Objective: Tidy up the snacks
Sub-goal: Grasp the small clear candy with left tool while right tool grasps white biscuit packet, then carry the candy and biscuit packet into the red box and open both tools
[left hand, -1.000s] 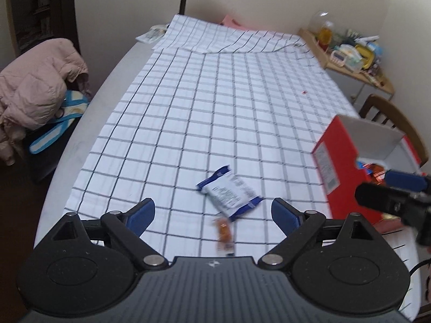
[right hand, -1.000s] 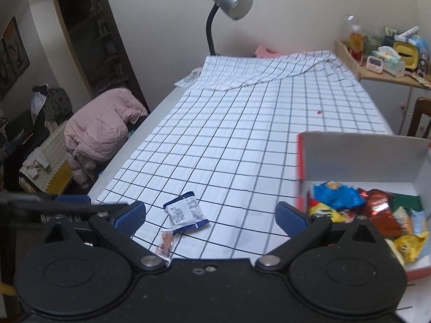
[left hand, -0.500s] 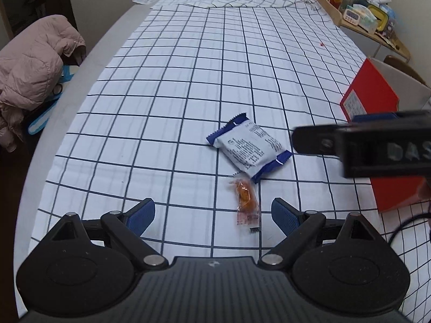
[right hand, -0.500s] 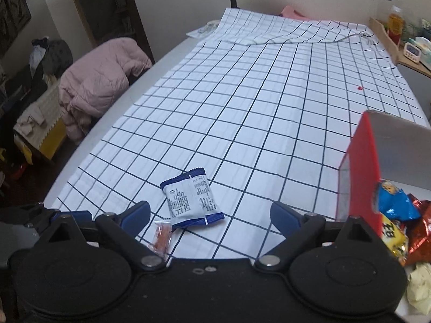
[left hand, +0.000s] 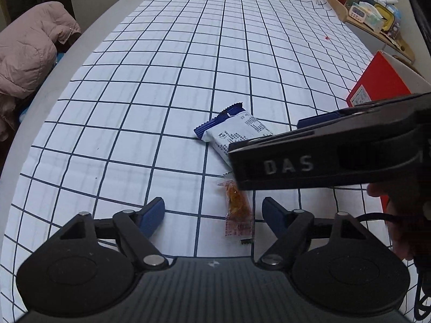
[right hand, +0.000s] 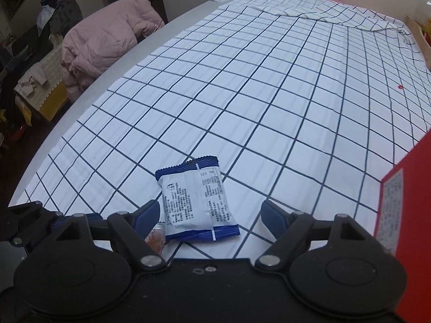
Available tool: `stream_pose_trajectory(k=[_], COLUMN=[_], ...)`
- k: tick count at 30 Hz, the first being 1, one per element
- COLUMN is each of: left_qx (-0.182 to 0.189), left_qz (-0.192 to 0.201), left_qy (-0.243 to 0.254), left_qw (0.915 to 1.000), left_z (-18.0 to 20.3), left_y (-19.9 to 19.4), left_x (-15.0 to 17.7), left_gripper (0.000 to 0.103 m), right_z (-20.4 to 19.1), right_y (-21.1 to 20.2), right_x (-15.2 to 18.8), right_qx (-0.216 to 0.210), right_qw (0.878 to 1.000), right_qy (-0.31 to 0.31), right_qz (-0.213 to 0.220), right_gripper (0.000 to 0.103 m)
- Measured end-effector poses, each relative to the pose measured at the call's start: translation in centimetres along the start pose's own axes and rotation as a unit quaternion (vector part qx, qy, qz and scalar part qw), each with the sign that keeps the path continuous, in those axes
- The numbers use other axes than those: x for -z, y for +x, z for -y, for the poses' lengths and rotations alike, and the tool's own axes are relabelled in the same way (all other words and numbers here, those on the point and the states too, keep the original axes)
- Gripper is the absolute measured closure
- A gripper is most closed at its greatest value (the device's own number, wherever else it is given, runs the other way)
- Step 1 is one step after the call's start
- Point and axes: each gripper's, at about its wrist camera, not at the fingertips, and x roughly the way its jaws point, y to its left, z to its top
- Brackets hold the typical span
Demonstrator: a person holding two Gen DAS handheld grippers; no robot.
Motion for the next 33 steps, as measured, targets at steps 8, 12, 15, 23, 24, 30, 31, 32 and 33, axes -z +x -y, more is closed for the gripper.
stream_pose_trajectory(k=[8,12,15,23,24,30,31,32,33], left_qx=[0.001,0.005,0.001,0.013,0.014,0.02,0.022,0.022,0.023], left_qz=[0.007,0.007,0.005,0.001,0.001,0.008,0.009,0.01,0.011], left_qy=[0.021,0.03,0.038,0.025,0.022,0.004,0.003,0.001,-0.001], left_qw=[0.9998,0.9995,0.9992,0.9996,0.9997,0.9998,0.9997,0.9997,0.9997], left_z=[0.7,0.9,1.0,0.3,0.1,-0.3,-0.4,-0.5,-0.5], left_y=[0.1,0.0,0.1,0.0,0.0,-1.3,-1.6,-1.9,-2.3], left_x=[-0.3,-0.3,-0.3,-0.5,-0.6,-0.9,-0.9,-1.0,-1.1], left_gripper=[0.05,0.063,0.071,0.085,0.085,0.085,0.085,0.085,0.085], right_z=[-0.6,-0.8,-0.8,0.2,0.3,1.2,1.3,1.4,1.5], right_y=[1.2,1.1,1.1,0.2,-0.1,-2.5,-3.0,-3.5,-4.1], right_x=[0.0,0.0,-0.1,0.4,0.5,1.1,1.2,1.4,1.5], right_qx=[-0.001,-0.005,-0.007,-0.002,0.0,-0.004,-0.005,-0.007,-0.008], right_qw=[1.0,0.999,0.999,1.0,1.0,0.999,0.999,0.998,0.998], right_qy=[-0.029,-0.034,-0.034,-0.006,-0.002,0.018,0.023,0.027,0.03], right_qz=[-0.009,-0.003,0.001,0.016,0.02,0.041,0.045,0.05,0.055], right_gripper=[0.032,0.041,0.049,0.054,0.054,0.054,0.054,0.054,0.054])
